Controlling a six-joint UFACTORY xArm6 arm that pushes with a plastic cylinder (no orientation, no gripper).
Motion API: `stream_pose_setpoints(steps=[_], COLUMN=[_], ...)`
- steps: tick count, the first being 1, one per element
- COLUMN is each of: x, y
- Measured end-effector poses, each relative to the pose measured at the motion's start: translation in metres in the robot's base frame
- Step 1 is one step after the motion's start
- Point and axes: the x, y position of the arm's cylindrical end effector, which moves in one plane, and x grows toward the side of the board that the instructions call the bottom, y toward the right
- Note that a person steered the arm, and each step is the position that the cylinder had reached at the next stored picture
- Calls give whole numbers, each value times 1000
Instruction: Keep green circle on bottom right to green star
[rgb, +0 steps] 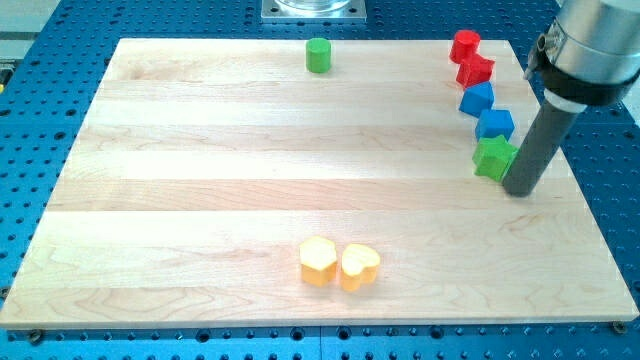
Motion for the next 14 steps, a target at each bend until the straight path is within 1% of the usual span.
stream_pose_setpoints(steps=[1, 2, 4, 5, 6, 7, 8, 9, 10, 11, 12, 13, 14], x=[47, 11, -155, -239, -291, -291, -239, -183, -199, -239, -255, -178, -121], y=[-28, -104, -258, -310, -309, -247, -175, -177, -170, -151, -182, -233, -240])
